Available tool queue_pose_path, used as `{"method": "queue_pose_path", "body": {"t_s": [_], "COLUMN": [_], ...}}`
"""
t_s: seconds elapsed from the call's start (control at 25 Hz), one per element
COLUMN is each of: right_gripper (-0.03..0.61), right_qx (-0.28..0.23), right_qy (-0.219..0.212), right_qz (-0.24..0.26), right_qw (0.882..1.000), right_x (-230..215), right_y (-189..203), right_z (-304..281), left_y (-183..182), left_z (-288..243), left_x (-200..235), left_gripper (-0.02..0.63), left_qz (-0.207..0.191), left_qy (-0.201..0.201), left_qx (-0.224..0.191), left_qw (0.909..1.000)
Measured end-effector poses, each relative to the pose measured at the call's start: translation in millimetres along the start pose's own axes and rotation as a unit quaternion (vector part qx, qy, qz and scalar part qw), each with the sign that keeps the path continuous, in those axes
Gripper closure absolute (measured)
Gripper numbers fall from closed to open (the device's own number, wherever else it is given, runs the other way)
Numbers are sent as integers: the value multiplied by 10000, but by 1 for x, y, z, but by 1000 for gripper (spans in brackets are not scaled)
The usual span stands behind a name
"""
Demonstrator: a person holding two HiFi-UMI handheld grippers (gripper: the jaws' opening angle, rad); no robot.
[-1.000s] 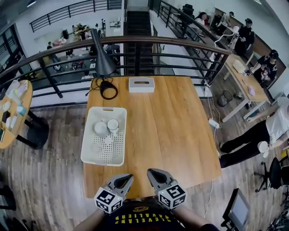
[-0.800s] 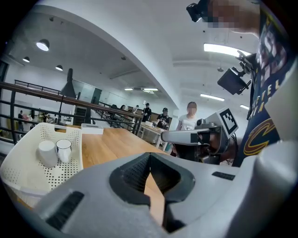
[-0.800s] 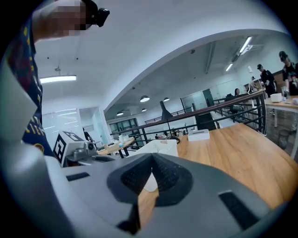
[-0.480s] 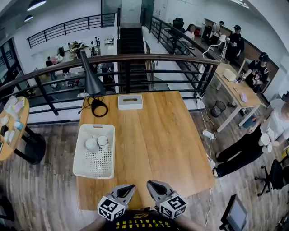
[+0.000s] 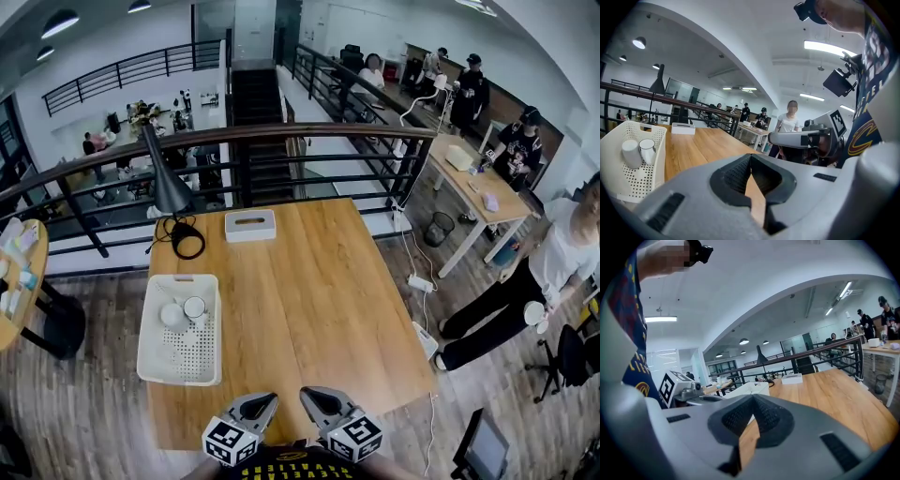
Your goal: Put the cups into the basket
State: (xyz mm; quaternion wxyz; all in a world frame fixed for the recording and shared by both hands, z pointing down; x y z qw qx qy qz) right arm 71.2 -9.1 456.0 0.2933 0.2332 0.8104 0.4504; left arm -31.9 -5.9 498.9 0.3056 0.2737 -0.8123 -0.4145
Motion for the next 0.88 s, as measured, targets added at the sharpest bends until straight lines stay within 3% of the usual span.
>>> {"method": "queue_pose_path", "body": {"t_s": [0.88], "right_gripper": [566], "right_qx": [122], "right_qy": [42], "right_qz": [-65], "right_qw": [9999], "right_x": [-3], "right_y": [6], "right_z": [-3], "left_y": [-1], "left_z": [-10], "left_x": [-1], "left_gripper": [604], "left_qz": [64], "left_qy": [118], "left_qx": [103], "left_qw": [9999]}}
Point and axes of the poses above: the fingertips, and each gripper's own axes: z backward along the fingers, x to its left, y out of its underside, the point moved 3 cm from there along z, backward along the fingers, and after that the axes turned 12 degrees about x, right-handed, at the moved point
